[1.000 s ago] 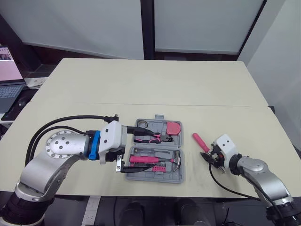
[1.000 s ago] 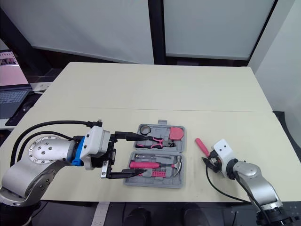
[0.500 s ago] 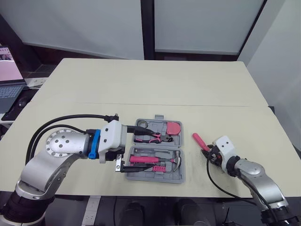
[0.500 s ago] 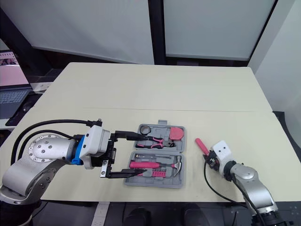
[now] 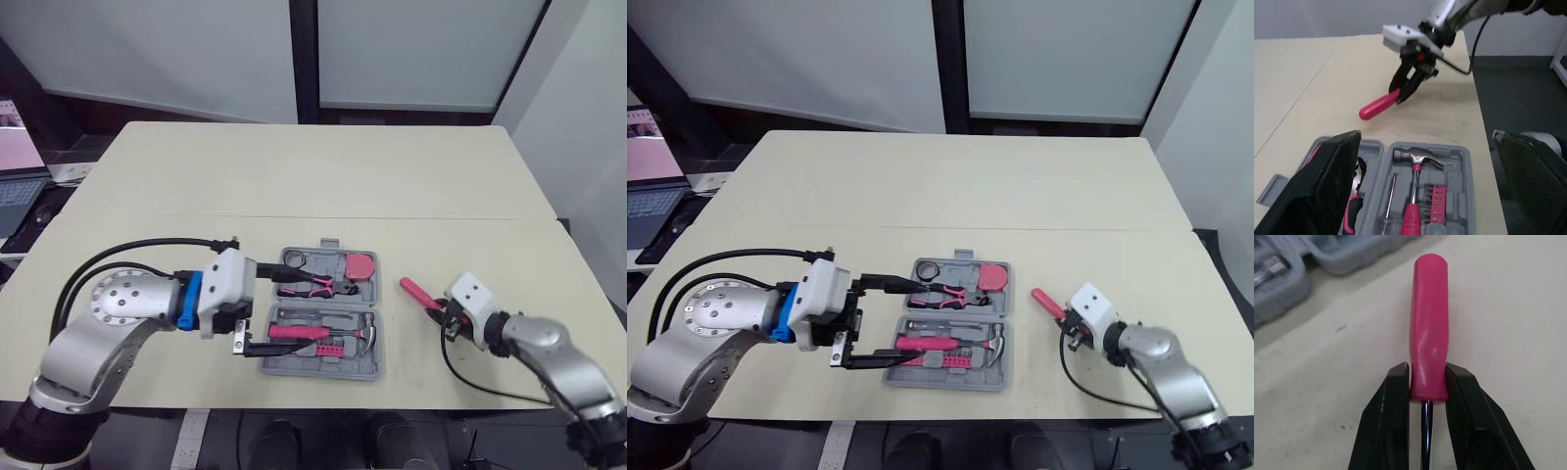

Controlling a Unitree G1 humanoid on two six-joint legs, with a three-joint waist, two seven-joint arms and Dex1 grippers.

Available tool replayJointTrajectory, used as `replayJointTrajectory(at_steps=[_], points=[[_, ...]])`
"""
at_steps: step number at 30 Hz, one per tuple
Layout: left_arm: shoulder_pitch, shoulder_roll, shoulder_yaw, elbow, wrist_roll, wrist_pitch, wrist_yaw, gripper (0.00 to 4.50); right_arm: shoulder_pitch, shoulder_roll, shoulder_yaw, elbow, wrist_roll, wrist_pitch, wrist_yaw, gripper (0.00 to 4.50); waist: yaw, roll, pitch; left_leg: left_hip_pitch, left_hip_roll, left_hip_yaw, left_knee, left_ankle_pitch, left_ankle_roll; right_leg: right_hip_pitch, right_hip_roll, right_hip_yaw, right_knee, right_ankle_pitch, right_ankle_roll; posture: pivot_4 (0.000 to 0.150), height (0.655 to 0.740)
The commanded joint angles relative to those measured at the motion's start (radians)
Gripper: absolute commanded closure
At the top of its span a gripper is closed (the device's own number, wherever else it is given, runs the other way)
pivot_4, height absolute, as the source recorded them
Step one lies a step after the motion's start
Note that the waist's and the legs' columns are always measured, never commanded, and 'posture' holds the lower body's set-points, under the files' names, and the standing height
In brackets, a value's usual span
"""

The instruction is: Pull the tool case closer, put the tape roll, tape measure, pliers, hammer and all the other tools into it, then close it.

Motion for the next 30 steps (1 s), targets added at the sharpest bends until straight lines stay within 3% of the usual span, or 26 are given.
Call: replayJointTrajectory(at_steps=[1, 7, 13, 18, 30], points=[[0.029, 0.066, 0.068, 0.059, -0.005, -0.07, -0.12, 0.0, -0.182, -0.067, 0.112, -0.069, 0.078, 0.117, 0.202, 3.78, -0.003, 0.0, 0.0, 0.001, 0.001, 0.0, -0.001, 0.0, 0.0, 0.0, 0.002, -0.001, 0.0, 0.0, -0.001, 0.15, 0.74], [0.046, 0.162, 0.1, 0.207, 0.019, -0.15, -0.285, 0.0, -0.472, -0.019, 0.39, -0.074, 0.082, 0.251, 0.371, 3.78, -0.004, 0.0, 0.0, -0.001, 0.002, -0.003, -0.003, 0.0, 0.0, -0.002, 0.004, -0.003, 0.0, -0.002, -0.004, 0.15, 0.74], [0.108, 0.186, 0.115, 0.198, 0.015, -0.174, -0.345, 0.0, -0.572, 0.12, 0.528, -0.034, 0.088, 0.39, 0.35, 3.78, 0.003, 0.0, 0.0, -0.007, 0.001, -0.01, -0.001, 0.0, 0.0, -0.004, -0.003, -0.006, 0.0, -0.002, -0.004, 0.15, 0.74], [0.155, 0.194, 0.128, 0.174, 0.017, -0.183, -0.361, 0.0, -0.627, 0.283, 0.574, 0.034, 0.105, 0.525, 0.277, 3.78, 0.002, 0.001, 0.0, -0.008, 0.001, -0.013, 0.001, 0.0, 0.0, -0.005, -0.004, -0.007, 0.0, -0.001, -0.003, 0.15, 0.74], [0.265, 0.218, 0.15, 0.15, 0.052, -0.251, -0.413, 0.0, -0.627, 0.418, 0.665, 0.108, 0.105, 0.574, 0.14, 3.78, 0.001, 0.001, 0.0, -0.009, 0.0, -0.015, 0.001, 0.0, 0.0, -0.005, -0.004, -0.009, 0.001, -0.001, -0.004, 0.15, 0.74]])
